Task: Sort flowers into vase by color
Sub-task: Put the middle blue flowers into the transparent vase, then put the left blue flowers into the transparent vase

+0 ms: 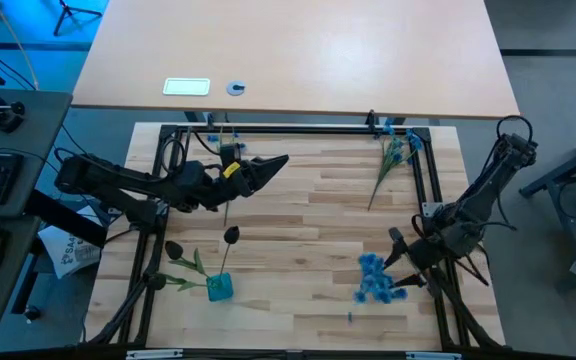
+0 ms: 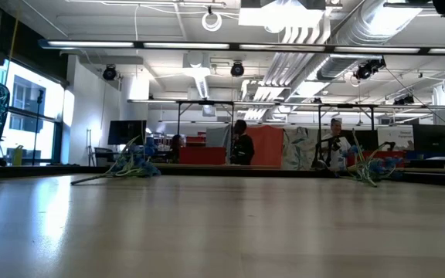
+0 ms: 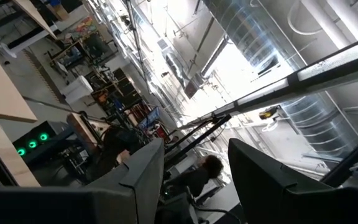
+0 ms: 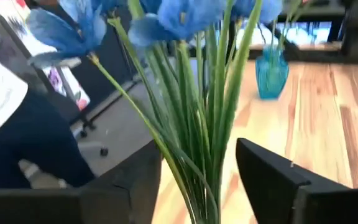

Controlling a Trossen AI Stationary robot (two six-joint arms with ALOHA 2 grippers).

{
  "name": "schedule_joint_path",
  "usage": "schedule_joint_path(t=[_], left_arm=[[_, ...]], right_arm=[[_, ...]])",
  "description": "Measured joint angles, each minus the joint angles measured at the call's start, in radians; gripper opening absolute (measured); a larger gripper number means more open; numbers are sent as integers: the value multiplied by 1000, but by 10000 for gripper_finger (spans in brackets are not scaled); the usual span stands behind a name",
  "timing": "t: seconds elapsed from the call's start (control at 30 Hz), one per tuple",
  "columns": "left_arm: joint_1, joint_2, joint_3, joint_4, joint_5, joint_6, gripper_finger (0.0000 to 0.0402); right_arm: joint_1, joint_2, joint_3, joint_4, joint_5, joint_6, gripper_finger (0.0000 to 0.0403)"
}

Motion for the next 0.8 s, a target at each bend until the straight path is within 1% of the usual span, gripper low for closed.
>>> schedule_joint_path(t=[0.07, 0.17, 0.37, 0.47, 0.6, 0.7, 0.73, 0.8], left_arm=[[0, 0, 0, 0, 10, 0, 168], [0, 0, 0, 0, 15, 0, 168], [0, 0, 0, 0, 17, 1, 168], [0, 0, 0, 0, 27, 1, 168], [0, 0, 0, 0, 42, 2, 168], [0, 0, 0, 0, 56, 9, 168], [0, 0, 0, 0, 67, 14, 168], [0, 0, 0, 0, 81, 30, 168]], right_arm=[[0, -14, 40, -102, -7, 24, 218], [0, -34, 102, -248, -31, 77, 231], [0, -55, 208, -499, -126, 197, 232], [0, -55, 249, -579, -182, 237, 232], [0, -55, 290, -622, -293, 245, 230], [0, -49, 296, -634, -325, 263, 211], [4, -43, 294, -625, -326, 261, 195], [19, -28, 290, -608, -324, 238, 147]])
